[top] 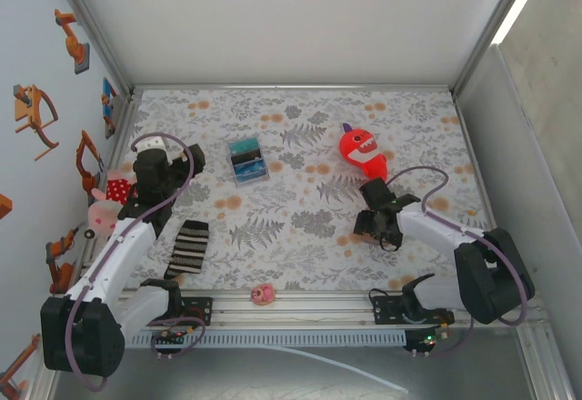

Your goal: Take the credit cards out of the card holder

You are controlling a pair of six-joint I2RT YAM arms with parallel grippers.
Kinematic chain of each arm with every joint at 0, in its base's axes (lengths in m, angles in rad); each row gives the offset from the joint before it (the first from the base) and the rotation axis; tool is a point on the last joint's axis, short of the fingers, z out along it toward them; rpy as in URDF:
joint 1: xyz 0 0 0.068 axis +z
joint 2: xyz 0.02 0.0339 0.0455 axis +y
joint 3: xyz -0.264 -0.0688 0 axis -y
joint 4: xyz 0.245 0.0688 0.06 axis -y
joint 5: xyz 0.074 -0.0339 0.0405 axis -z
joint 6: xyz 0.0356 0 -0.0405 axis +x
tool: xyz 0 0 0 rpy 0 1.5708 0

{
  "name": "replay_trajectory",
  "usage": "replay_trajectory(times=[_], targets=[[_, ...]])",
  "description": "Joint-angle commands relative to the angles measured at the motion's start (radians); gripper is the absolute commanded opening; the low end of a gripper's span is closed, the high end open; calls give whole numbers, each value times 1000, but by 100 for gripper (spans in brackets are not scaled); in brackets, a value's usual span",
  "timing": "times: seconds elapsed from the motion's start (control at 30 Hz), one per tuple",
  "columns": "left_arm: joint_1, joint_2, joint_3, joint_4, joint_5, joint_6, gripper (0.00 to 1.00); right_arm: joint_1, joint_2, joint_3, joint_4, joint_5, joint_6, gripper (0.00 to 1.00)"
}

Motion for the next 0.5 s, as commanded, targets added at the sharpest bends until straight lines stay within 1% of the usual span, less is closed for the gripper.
replay_trajectory(times=[0.0, 0.13, 0.27, 0.37, 0.47], targets=[[-3, 4, 44, -11, -13, -25, 97, 34, 16, 11, -2, -14, 7, 73], [-3, 12, 77, -53, -10, -47, 97, 67, -2, 15, 4, -2, -14, 67], [-3, 8, 100, -91, 8, -85, 97, 87, -58, 9, 41, 1, -46, 65], [-3, -2, 108, -107, 46, -119, 97, 103, -118, -9, 109, -15, -83, 65], [-7, -9, 105, -114, 101, -161, 97, 112, -174, -34, 214, -48, -126, 64]])
